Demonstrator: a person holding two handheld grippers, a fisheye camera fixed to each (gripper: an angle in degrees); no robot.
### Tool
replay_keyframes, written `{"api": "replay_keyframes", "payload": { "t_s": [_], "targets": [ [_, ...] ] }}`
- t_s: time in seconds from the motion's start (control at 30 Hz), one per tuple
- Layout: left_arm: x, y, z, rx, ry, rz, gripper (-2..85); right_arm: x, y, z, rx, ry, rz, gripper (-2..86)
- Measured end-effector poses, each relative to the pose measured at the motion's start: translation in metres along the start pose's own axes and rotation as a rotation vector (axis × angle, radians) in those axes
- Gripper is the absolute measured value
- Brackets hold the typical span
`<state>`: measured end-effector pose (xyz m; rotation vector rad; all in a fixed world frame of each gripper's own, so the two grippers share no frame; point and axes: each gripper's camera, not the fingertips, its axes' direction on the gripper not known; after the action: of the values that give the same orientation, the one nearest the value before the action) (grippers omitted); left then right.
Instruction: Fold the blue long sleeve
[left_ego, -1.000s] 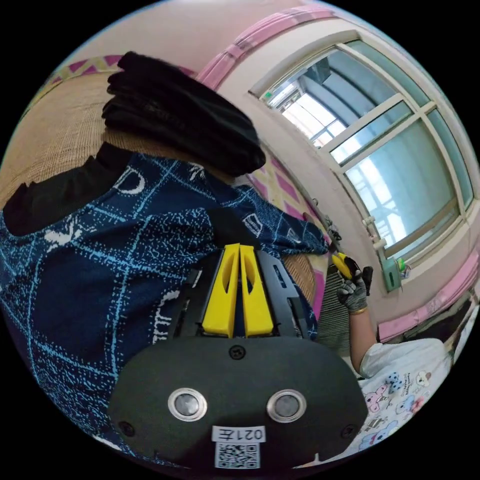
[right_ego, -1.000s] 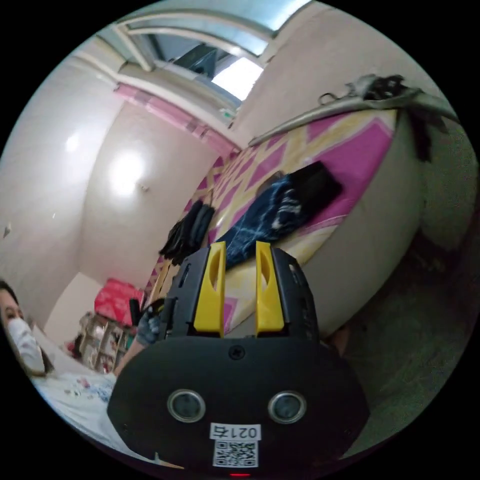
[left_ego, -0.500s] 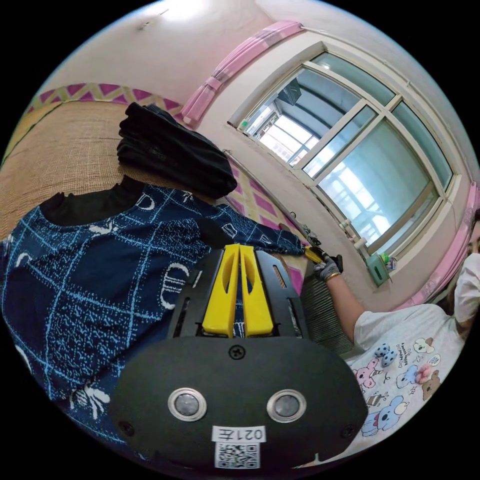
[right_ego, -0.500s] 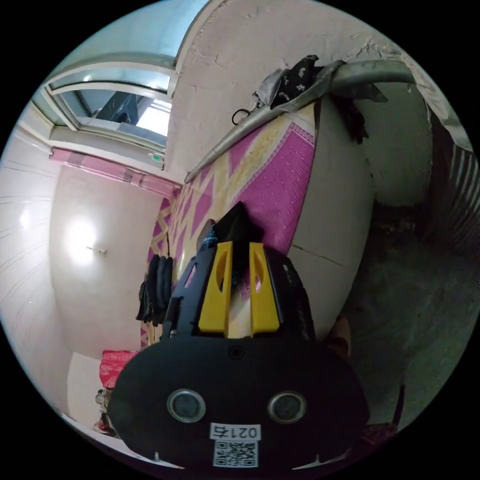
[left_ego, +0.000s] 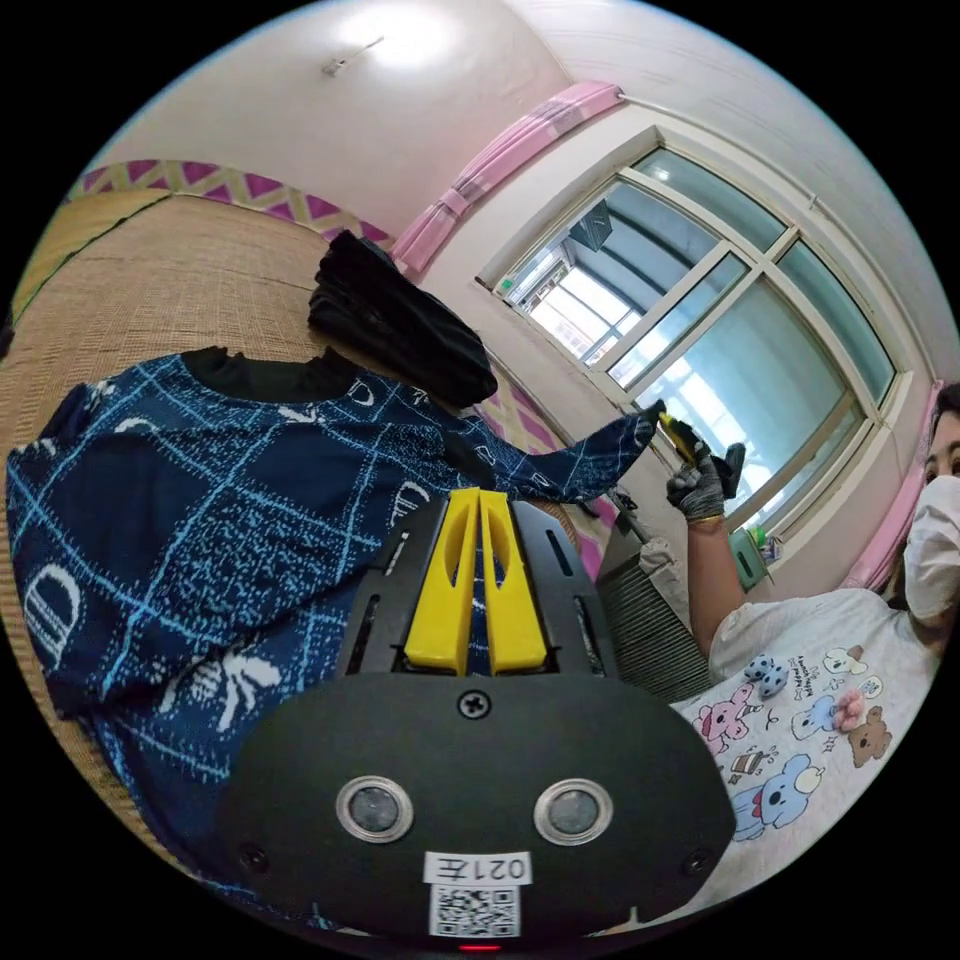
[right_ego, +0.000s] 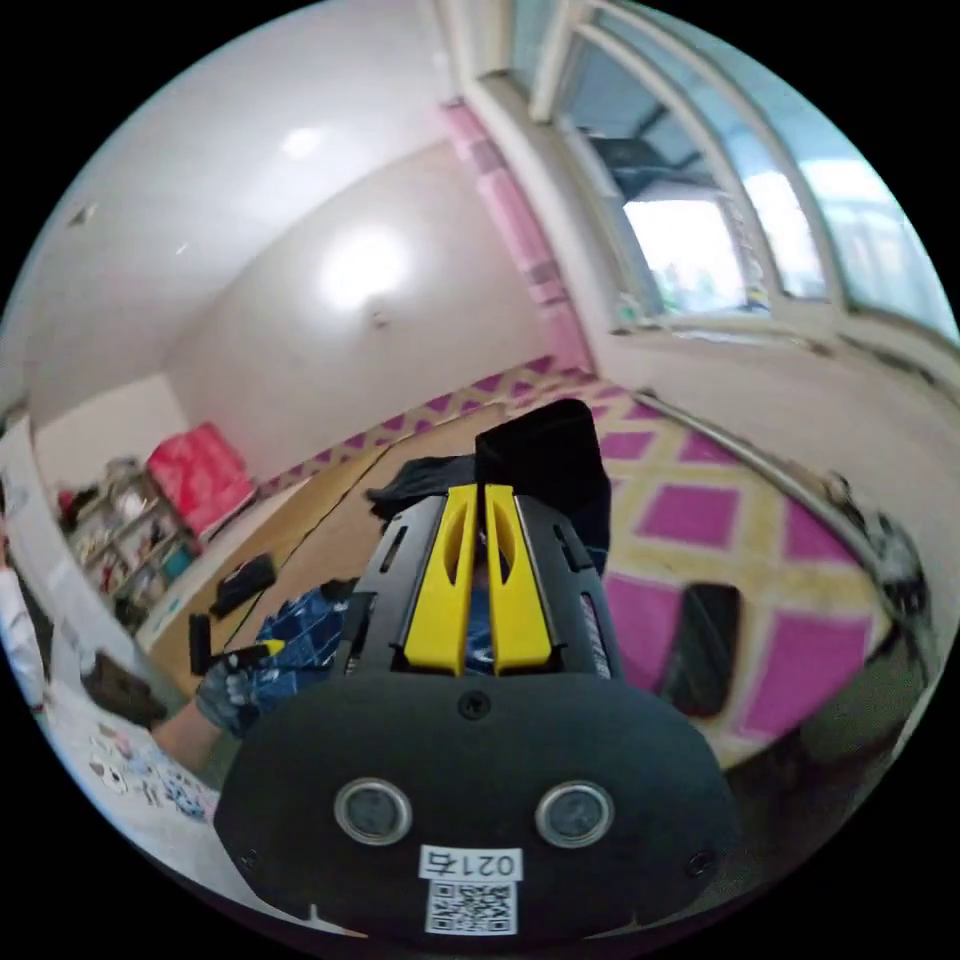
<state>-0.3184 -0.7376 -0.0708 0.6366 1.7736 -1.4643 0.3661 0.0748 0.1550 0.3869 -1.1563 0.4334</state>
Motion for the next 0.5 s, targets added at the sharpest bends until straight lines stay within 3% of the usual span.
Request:
{"api": "replay_keyframes", "payload": {
  "t_s": [0.2, 0.3, 0.5],
  "targets": [
    [-0.003, 0.027, -0.085, 0.034, -0.056, 0.002, -1.0, -0.226, 0.018, 0.136, -0.175, -0.336, -0.339, 0.2],
    [-0.006, 0.044, -0.131, 0.060, -0.088, -0.009, -0.9, -0.310, 0.063, 0.213, -0.302, -0.440, -0.404, 0.2],
    [-0.022, 0.081, -0.211, 0.087, -0.139, -0.075, -1.0, -0.392, 0.173, 0.346, -0.596, -0.493, -0.393, 0.3]
  ]
}}
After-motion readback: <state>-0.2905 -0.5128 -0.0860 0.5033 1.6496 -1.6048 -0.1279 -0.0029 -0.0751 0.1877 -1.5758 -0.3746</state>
